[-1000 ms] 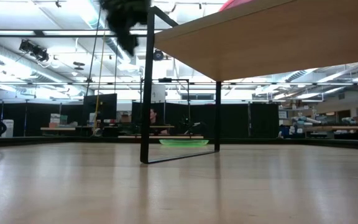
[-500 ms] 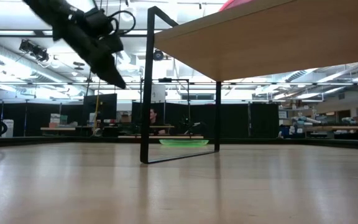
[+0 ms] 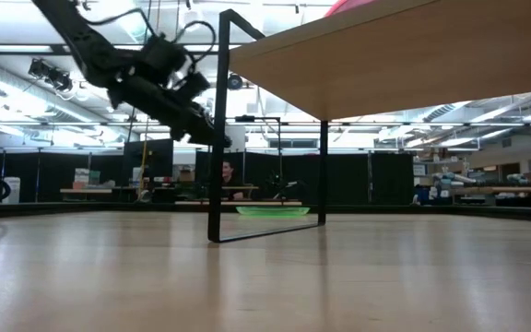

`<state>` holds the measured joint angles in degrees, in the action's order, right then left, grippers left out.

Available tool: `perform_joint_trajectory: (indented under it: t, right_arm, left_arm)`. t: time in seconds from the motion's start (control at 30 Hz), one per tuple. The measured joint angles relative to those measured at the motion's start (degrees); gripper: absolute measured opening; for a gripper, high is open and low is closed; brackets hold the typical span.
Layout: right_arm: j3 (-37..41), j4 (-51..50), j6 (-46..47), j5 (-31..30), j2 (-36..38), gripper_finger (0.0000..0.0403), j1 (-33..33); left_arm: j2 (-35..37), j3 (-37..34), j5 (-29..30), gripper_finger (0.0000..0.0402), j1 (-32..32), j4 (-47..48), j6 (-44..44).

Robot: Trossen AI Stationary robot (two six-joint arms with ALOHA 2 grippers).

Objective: Place and stack plates onto a shelf
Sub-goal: Stack the transparent green plate on the transparent orange plate on the shelf

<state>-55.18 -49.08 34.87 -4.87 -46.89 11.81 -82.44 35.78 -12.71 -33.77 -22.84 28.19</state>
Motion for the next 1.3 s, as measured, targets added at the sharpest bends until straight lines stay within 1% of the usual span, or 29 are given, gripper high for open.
perform_joint_trajectory:
  t: [0.1, 0.27, 0.4, 0.57, 0.67, 0.9, 0.97, 1.17, 1.3]
  right_arm:
    - [0.0, 1.3, 0.0, 0.0, 0.0, 0.0194, 0.0]
    - [0.0, 1.6, 0.0, 0.0, 0.0, 0.0194, 0.0]
    - [0.0, 1.6, 0.0, 0.0, 0.0, 0.0194, 0.0]
    - [0.0, 1.6, 0.0, 0.0, 0.0, 0.0194, 0.0]
    - [0.0, 1.6, 0.0, 0.0, 0.0, 0.0194, 0.0]
    - [0.0, 1.6, 0.0, 0.0, 0.0, 0.0194, 0.0]
    - [0.0, 1.6, 0.0, 0.0, 0.0, 0.0194, 0.0]
    - [0.0, 1.6, 0.0, 0.0, 0.0, 0.0194, 0.0]
    - [0.0, 1.6, -0.1, 0.0, 0.0, 0.0194, 0.0]
  left_arm:
    - [-4.9, 3.4, 0.3, 0.0190, -0.1, 0.0, 0.1]
    - [-12.6, 10.0, 0.3, 0.0189, -0.1, 2.5, 0.1]
    - [-18.1, 15.4, 0.2, 0.0189, -0.1, 8.3, 0.3]
    - [-24.1, 21.6, 0.3, 0.0189, -0.2, 17.6, 4.0]
    - [-26.8, 24.6, 0.2, 0.0189, -0.2, 21.0, 4.5]
    - [-30.8, 26.7, 0.3, 0.0189, -0.2, 21.4, 6.0]
    - [-31.5, 27.0, 1.1, 0.0189, -0.2, 21.5, 6.0]
    - [-31.7, 27.4, 2.0, 0.0188, -0.2, 21.6, 5.7]
    - [-31.8, 27.4, 3.4, 0.0177, -0.2, 23.0, 5.7]
